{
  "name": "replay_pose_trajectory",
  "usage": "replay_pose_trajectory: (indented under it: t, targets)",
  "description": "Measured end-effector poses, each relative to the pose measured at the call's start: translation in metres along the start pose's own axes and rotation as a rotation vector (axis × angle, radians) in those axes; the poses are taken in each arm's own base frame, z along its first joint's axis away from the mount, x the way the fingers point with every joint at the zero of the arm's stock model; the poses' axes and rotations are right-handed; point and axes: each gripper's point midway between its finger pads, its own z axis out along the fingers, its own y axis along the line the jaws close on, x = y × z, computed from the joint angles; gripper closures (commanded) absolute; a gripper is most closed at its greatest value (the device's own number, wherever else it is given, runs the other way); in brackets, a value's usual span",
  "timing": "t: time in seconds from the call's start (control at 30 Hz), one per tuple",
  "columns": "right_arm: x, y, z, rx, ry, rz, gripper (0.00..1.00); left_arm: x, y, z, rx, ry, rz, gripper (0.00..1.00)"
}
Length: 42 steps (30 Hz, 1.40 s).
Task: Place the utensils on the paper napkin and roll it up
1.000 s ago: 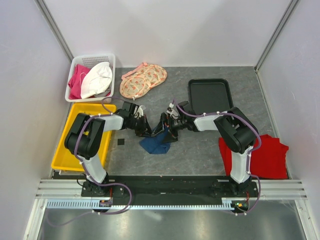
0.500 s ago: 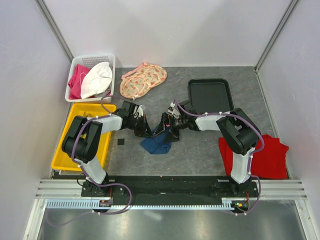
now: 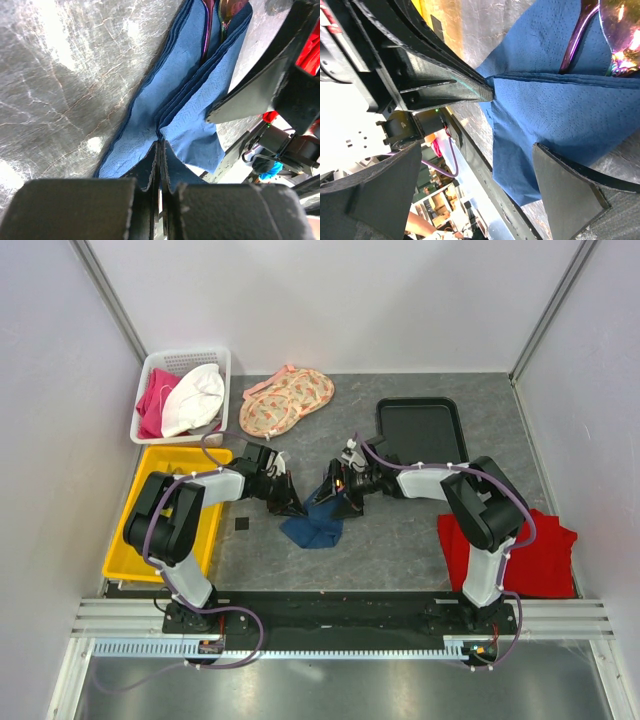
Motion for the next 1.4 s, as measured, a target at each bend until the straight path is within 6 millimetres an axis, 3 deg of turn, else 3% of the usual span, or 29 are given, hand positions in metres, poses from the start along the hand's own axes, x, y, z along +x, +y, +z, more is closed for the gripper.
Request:
replay_pose_trajectory:
  t: [0.63,0.83,1.13,1.4]
  targets:
    - [-0.003,0.014,-0.008,-0.027,-0.015,-0.041,0.05,-0.002,0.002,-0.008,-0.027,-0.022,0.008,0.98]
    - [0.011,0.016,-0.002,-0.033,0.025,-0.052,0.06,-0.003,0.005,-0.007,-0.042,-0.028,0.006,0.98]
    - [0.039,-0.001,0.003,-0.003,0.088,-0.021,0.05,-0.001,0.009,-0.004,-0.051,-0.017,-0.003,0.98]
    - [0.046,-0.004,0.005,0.009,0.112,-0.068,0.05,0.002,0.012,-0.002,-0.059,-0.004,-0.013,0.98]
